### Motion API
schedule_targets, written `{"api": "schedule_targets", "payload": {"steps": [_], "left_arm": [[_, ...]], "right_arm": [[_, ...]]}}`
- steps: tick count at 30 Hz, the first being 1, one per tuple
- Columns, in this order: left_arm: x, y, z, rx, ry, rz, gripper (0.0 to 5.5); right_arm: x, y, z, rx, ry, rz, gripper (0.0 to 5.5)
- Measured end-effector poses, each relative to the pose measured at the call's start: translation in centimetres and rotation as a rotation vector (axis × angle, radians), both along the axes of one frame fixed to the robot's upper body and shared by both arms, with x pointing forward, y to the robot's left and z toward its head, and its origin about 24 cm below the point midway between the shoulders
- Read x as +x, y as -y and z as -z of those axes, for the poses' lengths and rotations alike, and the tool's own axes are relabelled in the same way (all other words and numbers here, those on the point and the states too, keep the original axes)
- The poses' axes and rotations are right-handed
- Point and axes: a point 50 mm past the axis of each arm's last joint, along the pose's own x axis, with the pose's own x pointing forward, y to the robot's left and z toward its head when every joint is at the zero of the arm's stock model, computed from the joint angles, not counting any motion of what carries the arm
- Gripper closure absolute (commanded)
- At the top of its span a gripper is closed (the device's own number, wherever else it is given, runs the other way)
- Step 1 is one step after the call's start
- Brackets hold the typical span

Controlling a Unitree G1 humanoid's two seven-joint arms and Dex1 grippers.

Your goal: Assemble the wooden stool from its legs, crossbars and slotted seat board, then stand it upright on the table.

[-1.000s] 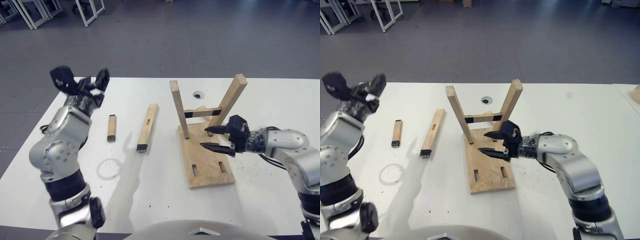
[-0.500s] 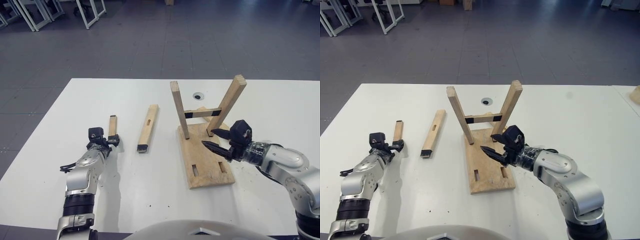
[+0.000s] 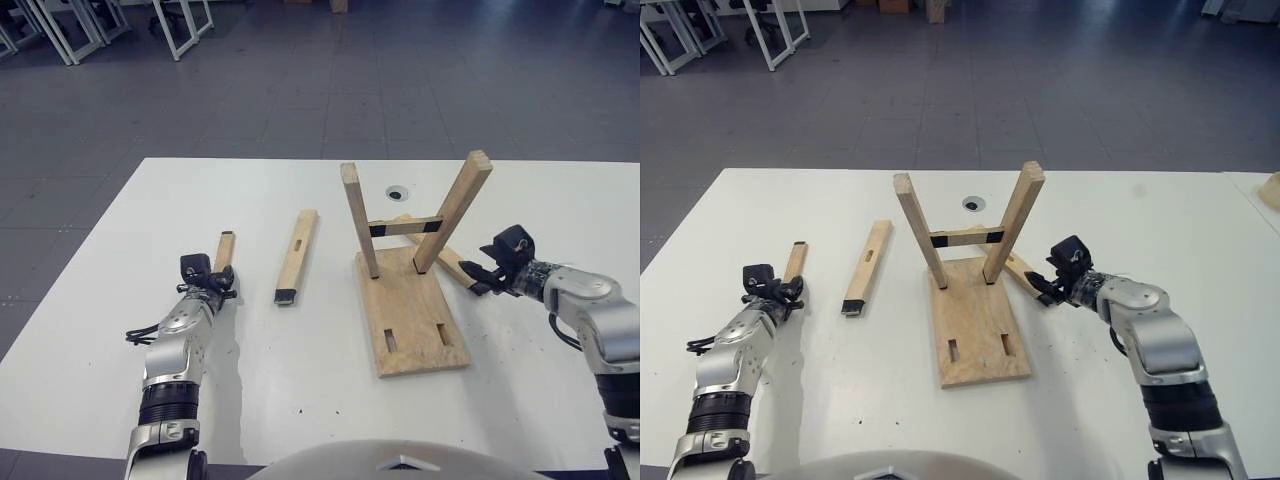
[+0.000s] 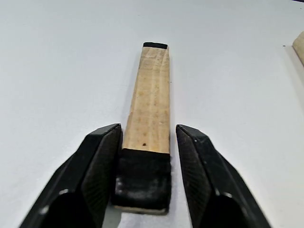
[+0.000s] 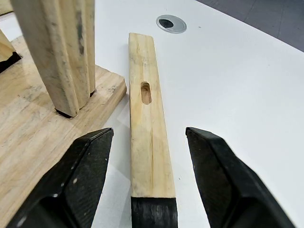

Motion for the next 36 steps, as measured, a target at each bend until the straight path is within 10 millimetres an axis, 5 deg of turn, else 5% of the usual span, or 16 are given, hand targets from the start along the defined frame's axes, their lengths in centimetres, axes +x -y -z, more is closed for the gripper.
{"api": "schedule_targets", "payload": {"steps": [3,16,21,25,31,34,36], "left_arm": [[0.1,0.3,-0.2,-0.010,0.006,0.017,4.15],[0.7,1.2,-0.3,-0.030,0.007,0.038,4.15],[0.9,1.3,-0.2,-0.027,0.002,0.048,4.15],[0.8,1.5,-0.2,-0.035,0.004,0.049,4.15],[-1.3,2.8,-0.6,-0.060,0.005,0.000,4.16],[-2.5,3.7,-1.9,-0.062,0.017,-0.045,4.16],[-2.4,4.1,-3.7,-0.044,0.078,-0.064,4.16]], "right_arm": [[0.7,0.8,0.9,-0.028,-0.017,-0.007,2.68],[0.7,0.5,3.9,-0.052,-0.120,-0.099,2.68],[0.7,0.6,4.2,-0.071,-0.108,-0.105,3.42],[-1.3,0.8,4.4,-0.068,-0.135,-0.034,3.42],[-7.8,-1.3,4.3,-0.049,-0.149,0.151,3.42],[-9.6,-2.7,4.0,-0.010,-0.168,0.231,3.42],[-9.4,-2.9,3.5,0.007,-0.159,0.271,2.91]]}}
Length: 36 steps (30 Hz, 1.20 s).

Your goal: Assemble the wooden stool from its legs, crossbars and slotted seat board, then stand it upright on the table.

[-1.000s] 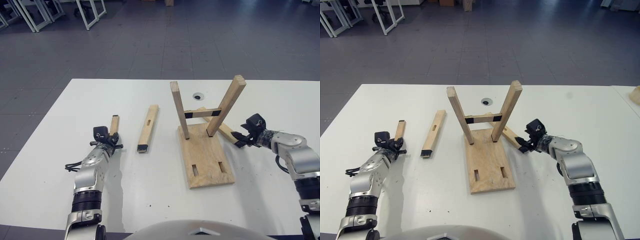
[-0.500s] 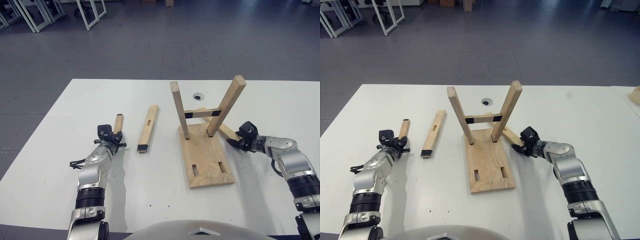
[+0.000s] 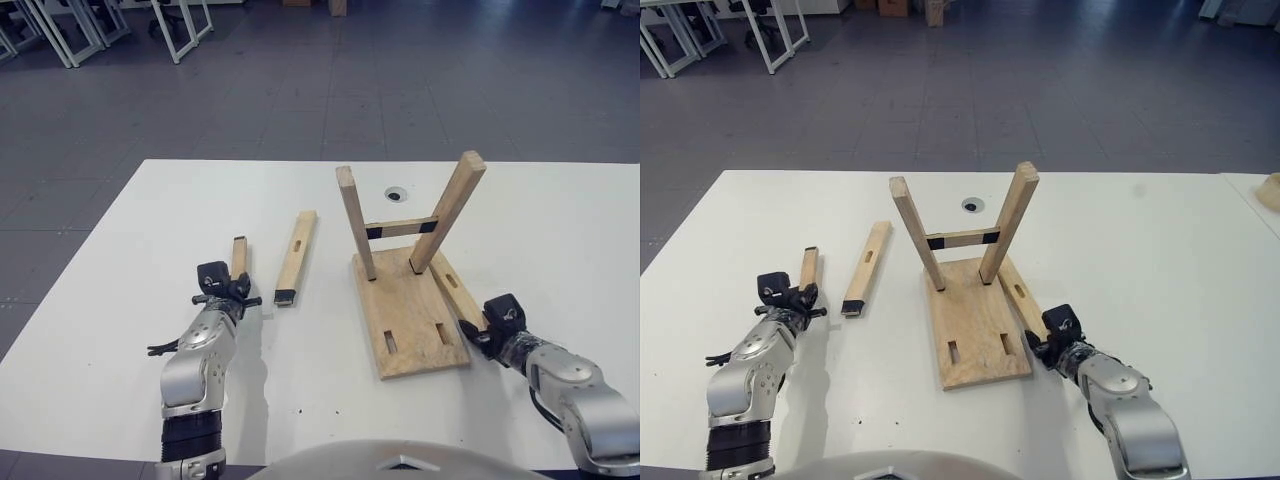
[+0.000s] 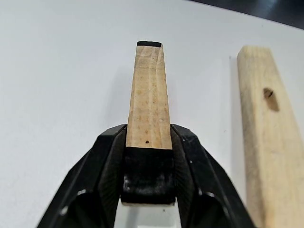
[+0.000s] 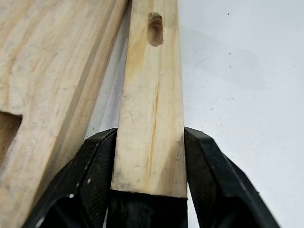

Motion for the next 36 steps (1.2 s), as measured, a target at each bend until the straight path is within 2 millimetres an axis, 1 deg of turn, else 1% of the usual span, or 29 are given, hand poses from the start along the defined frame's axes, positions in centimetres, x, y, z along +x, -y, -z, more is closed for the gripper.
{"api": "schedule_targets", "payload": {"steps": [1,3,5,7,8,9,10,11,13,14,16,17,18,19,20,21,23,24,25,27,34,36], "left_arm": [[0.1,0.1,-0.9,0.010,0.030,-0.008,4.16],[0.4,0.3,-1.9,0.022,0.054,-0.015,4.16],[0.6,0.2,-2.7,0.028,0.071,-0.026,4.16],[0.8,-0.1,-4.6,0.041,0.146,-0.046,4.16],[1.1,-0.3,-6.2,0.050,0.206,-0.053,4.16],[1.3,-0.2,-7.3,0.059,0.248,-0.051,4.16],[1.8,0.0,-9.8,0.079,0.345,-0.039,4.16],[2.1,0.2,-11.2,0.100,0.396,-0.024,4.16],[2.8,0.9,-14.3,0.151,0.505,0.024,4.16],[3.0,1.5,-16.1,0.174,0.573,0.065,4.16],[3.4,2.9,-18.8,0.193,0.678,0.150,4.16],[3.5,3.7,-19.9,0.190,0.722,0.194,4.16],[3.6,4.8,-21.0,0.188,0.765,0.257,4.16],[3.6,6.0,-21.8,0.192,0.799,0.330,4.16],[3.6,7.5,-22.4,0.195,0.827,0.423,4.16],[3.7,8.1,-22.2,0.192,0.824,0.459,4.16],[3.8,9.9,-21.6,0.154,0.811,0.573,4.16],[3.7,10.8,-21.2,0.132,0.803,0.630,4.16],[3.7,11.5,-20.7,0.117,0.790,0.681,4.16],[3.6,12.4,-19.4,0.098,0.751,0.752,4.16],[2.9,14.1,-17.6,0.077,0.702,0.881,4.16],[2.7,14.4,-17.2,0.070,0.695,0.901,4.16]], "right_arm": [[0.2,0.1,-0.1,0.008,-0.008,0.021,2.69],[0.9,0.6,-0.7,0.007,-0.002,0.059,2.38],[1.5,0.8,-1.4,0.014,0.016,0.070,1.95],[2.2,1.0,-2.7,0.032,0.047,0.079,1.58],[2.8,1.1,-4.1,0.049,0.093,0.087,1.34],[3.4,1.1,-5.3,0.061,0.136,0.090,1.16],[4.7,1.0,-8.1,0.085,0.238,0.083,1.00],[5.5,1.0,-9.8,0.103,0.300,0.085,0.85],[6.9,1.3,-13.9,0.139,0.460,0.107,0.47],[7.6,1.5,-16.5,0.173,0.562,0.124,0.47],[8.2,1.4,-20.5,0.270,0.714,0.138,0.47],[8.5,0.9,-22.2,0.339,0.770,0.129,0.47],[8.8,0.0,-23.9,0.442,0.819,0.093,0.47],[9.1,-1.6,-25.3,0.557,0.836,0.026,0.47],[9.3,-4.0,-26.3,0.683,0.823,-0.085,0.47],[9.4,-5.4,-26.2,0.739,0.789,-0.138,0.47],[9.8,-7.7,-24.9,0.844,0.681,-0.192,0.47],[9.8,-8.6,-24.4,0.878,0.638,-0.219,0.47],[9.8,-9.0,-24.1,0.891,0.606,-0.238,0.47],[9.9,-8.4,-23.6,0.915,0.580,-0.211,0.47],[11.0,-7.6,-22.1,1.027,0.456,-0.202,0.47],[11.4,-7.5,-21.6,1.065,0.415,-0.205,0.78]]}}
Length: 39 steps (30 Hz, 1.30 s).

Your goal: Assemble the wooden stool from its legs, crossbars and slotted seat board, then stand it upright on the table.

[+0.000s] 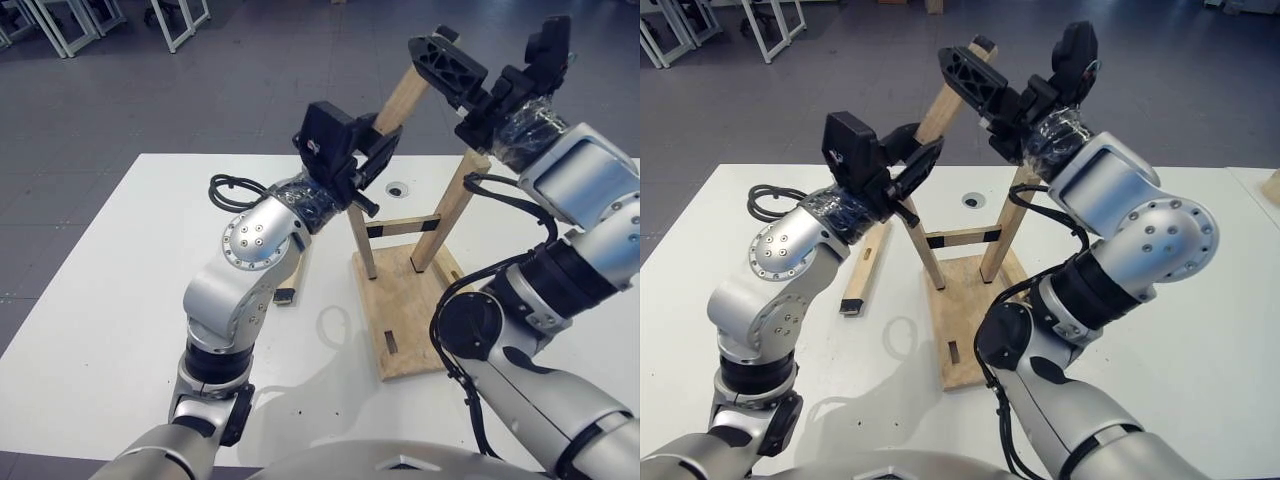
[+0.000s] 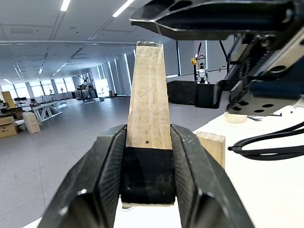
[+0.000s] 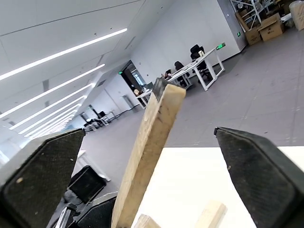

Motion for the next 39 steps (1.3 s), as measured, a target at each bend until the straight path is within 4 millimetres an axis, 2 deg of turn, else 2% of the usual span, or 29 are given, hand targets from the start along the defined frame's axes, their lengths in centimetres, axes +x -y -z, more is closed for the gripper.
{"api": "schedule_targets", "payload": {"steps": [4,11,21,22,23,31,33,36,39], "left_arm": [[-0.2,0.5,0.3,0.009,-0.007,0.021,4.16],[-0.2,0.2,1.1,0.026,-0.030,0.010,4.16],[-0.6,0.1,0.7,0.018,-0.001,0.009,4.16],[-0.6,0.1,0.6,0.016,0.002,0.008,4.16],[-0.6,0.1,0.7,0.015,0.002,0.008,3.77],[-0.7,0.1,1.3,-0.049,-0.121,0.080,2.61],[-1.0,0.1,1.2,-0.049,-0.132,0.102,2.30],[-0.9,-0.3,1.2,-0.049,-0.137,0.093,1.81],[-1.0,-0.7,0.8,-0.064,-0.132,0.068,1.77]], "right_arm": [[0.4,-0.1,0.5,0.049,-0.032,-0.055,1.60],[0.7,-0.2,0.9,0.122,-0.062,-0.129,2.77],[0.9,-0.2,1.2,0.156,-0.112,-0.135,4.81],[0.9,-0.2,1.2,0.159,-0.115,-0.139,4.88],[0.8,-0.2,1.1,0.165,-0.111,-0.150,5.09],[0.5,-1.0,0.3,0.168,-0.078,-0.238,5.11],[0.8,0.2,-0.1,0.155,-0.068,-0.196,5.11],[0.9,3.7,-1.9,0.132,-0.012,-0.068,5.11],[-0.5,7.8,-4.2,0.105,0.077,0.090,5.11]]}}
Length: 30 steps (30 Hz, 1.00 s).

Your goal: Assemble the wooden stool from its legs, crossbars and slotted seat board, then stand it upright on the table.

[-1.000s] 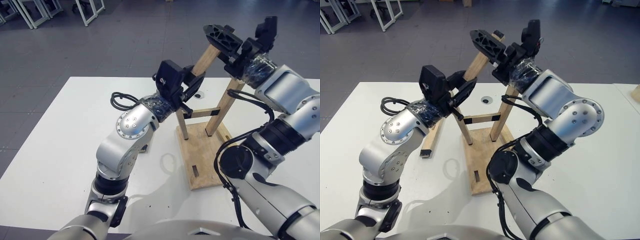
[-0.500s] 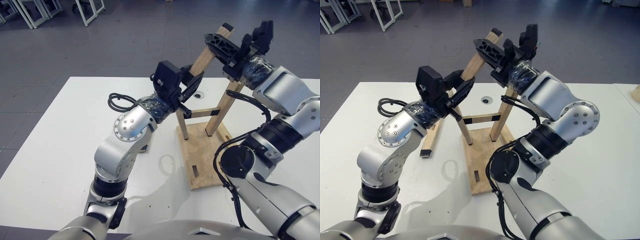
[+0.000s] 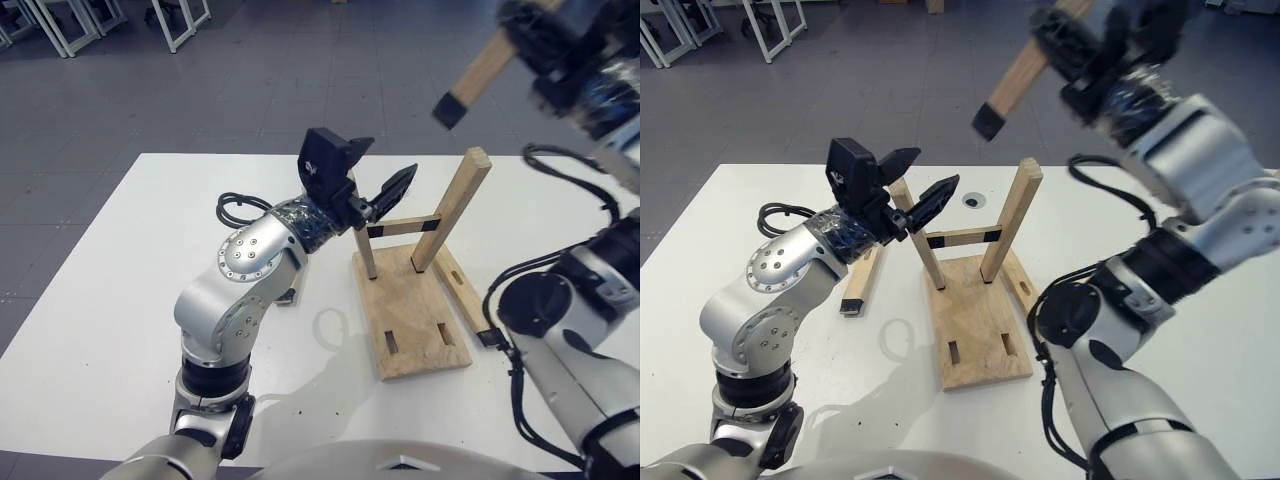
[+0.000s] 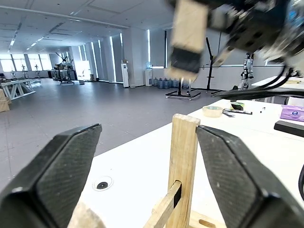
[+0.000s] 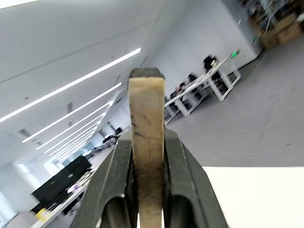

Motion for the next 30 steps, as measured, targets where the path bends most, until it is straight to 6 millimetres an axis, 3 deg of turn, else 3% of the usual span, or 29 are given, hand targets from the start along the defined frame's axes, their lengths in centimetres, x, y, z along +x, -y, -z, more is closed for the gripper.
{"api": "schedule_targets", "payload": {"steps": [2,5,7,9,11,13,18,24,30], "left_arm": [[0.1,-0.9,-1.4,-0.069,0.039,-0.074,1.77],[0.8,-3.0,-3.8,-0.192,0.100,-0.250,1.77],[1.3,-5.8,-4.9,-0.251,0.133,-0.428,1.77],[2.0,-8.6,-4.7,-0.270,0.133,-0.590,1.77],[2.6,-11.6,-2.0,-0.235,0.056,-0.746,1.77],[2.9,-13.3,2.3,-0.189,-0.090,-0.839,1.77],[2.2,-13.3,9.3,-0.095,-0.288,-0.866,1.77],[2.3,-12.9,10.3,-0.091,-0.296,-0.841,1.77],[2.4,-12.7,10.5,-0.078,-0.293,-0.828,1.77]], "right_arm": [[-1.6,2.5,-0.5,-0.029,0.033,0.133,5.11],[-2.8,3.7,2.6,-0.189,-0.049,0.320,5.11],[-3.6,3.2,6.9,-0.361,-0.148,0.394,5.11],[-4.7,2.3,11.5,-0.503,-0.215,0.410,5.11],[-5.6,1.4,15.4,-0.620,-0.238,0.391,5.11],[-5.5,1.0,16.7,-0.686,-0.158,0.393,5.11],[-4.0,0.4,18.5,-0.747,-0.070,0.384,5.11],[-3.1,-0.7,20.3,-0.752,-0.048,0.368,5.11],[-3.4,-1.4,22.3,-0.740,-0.089,0.363,5.11]]}}
